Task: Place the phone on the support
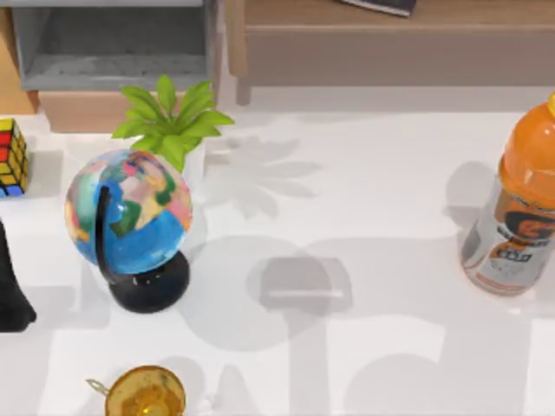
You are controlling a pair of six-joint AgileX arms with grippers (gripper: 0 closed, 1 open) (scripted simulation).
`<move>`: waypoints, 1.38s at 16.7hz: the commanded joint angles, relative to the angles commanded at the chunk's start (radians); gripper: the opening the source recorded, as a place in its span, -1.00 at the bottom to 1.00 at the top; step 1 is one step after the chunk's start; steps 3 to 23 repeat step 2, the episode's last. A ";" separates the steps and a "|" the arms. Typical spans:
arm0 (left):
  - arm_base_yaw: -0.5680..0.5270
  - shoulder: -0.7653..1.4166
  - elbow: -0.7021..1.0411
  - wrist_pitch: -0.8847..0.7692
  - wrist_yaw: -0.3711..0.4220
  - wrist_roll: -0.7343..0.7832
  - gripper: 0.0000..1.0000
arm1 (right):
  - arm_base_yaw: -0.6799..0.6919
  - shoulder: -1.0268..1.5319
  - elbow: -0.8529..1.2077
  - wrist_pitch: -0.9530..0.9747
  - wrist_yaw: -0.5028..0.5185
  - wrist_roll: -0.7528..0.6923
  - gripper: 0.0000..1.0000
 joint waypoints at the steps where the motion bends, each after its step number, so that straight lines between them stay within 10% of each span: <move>1: 0.000 0.000 0.000 0.000 0.000 0.000 1.00 | 0.000 0.000 0.000 0.000 0.000 0.000 1.00; 23: 0.000 0.000 0.000 0.000 0.000 0.000 1.00 | 0.000 0.000 0.000 0.000 0.000 0.000 1.00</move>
